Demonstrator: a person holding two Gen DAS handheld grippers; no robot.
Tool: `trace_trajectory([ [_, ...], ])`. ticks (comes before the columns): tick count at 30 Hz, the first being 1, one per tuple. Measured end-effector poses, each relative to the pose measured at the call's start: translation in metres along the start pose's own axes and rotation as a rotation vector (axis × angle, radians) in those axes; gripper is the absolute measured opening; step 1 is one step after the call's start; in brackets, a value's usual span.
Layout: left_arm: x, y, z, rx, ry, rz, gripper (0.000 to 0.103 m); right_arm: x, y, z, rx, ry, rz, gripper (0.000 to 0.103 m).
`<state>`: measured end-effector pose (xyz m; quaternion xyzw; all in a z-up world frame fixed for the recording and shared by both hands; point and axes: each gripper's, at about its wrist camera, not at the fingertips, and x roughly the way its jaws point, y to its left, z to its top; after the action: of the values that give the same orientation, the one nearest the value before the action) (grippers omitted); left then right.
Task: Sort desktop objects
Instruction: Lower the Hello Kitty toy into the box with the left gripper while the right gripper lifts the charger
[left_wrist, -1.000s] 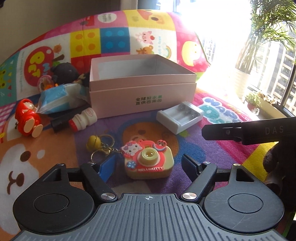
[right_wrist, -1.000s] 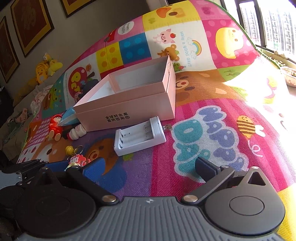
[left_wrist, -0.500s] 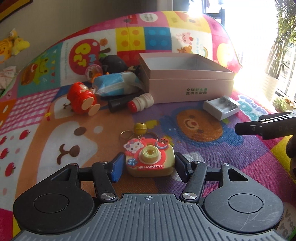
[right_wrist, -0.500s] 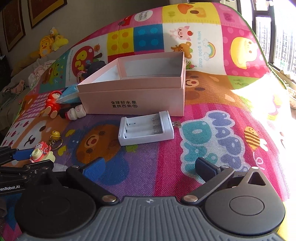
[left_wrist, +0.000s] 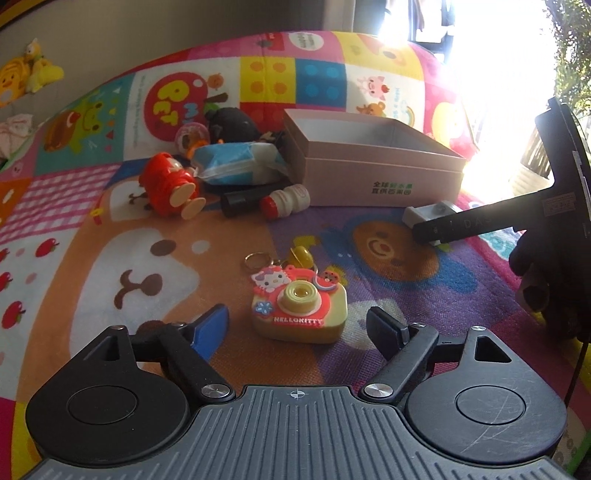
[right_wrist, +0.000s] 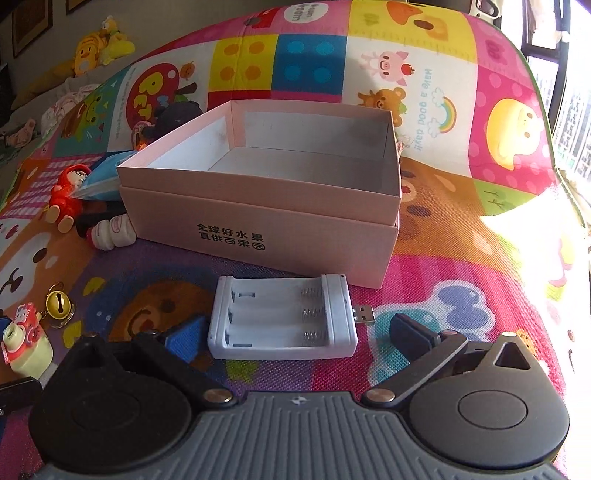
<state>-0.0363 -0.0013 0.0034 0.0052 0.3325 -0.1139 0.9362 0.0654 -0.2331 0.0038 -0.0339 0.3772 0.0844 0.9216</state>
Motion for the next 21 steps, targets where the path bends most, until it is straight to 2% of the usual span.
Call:
trace_trajectory([
  [5, 0.001, 0.0, 0.0, -0.002, 0.0, -0.006, 0.089, 0.001, 0.005, 0.001, -0.028, -0.006, 0.019, 0.103],
  [8, 0.002, 0.0, 0.001, 0.002, 0.004, -0.005, 0.09, -0.005, 0.008, 0.0, -0.041, -0.01, 0.036, 0.091],
  [11, 0.006, -0.001, 0.005, 0.011, 0.015, 0.008, 0.09, -0.012, 0.012, -0.004, -0.053, 0.002, 0.051, 0.091],
  [16, 0.017, -0.006, 0.013, 0.048, 0.019, 0.039, 0.085, -0.033, 0.02, -0.018, -0.094, 0.009, 0.061, 0.091],
  [20, 0.014, -0.015, 0.013, 0.111, 0.016, 0.032, 0.062, -0.056, 0.018, -0.027, -0.121, 0.016, 0.075, 0.091],
  [21, 0.012, -0.018, 0.013, 0.129, 0.016, 0.032, 0.062, -0.065, 0.017, -0.028, -0.129, 0.009, 0.076, 0.091],
])
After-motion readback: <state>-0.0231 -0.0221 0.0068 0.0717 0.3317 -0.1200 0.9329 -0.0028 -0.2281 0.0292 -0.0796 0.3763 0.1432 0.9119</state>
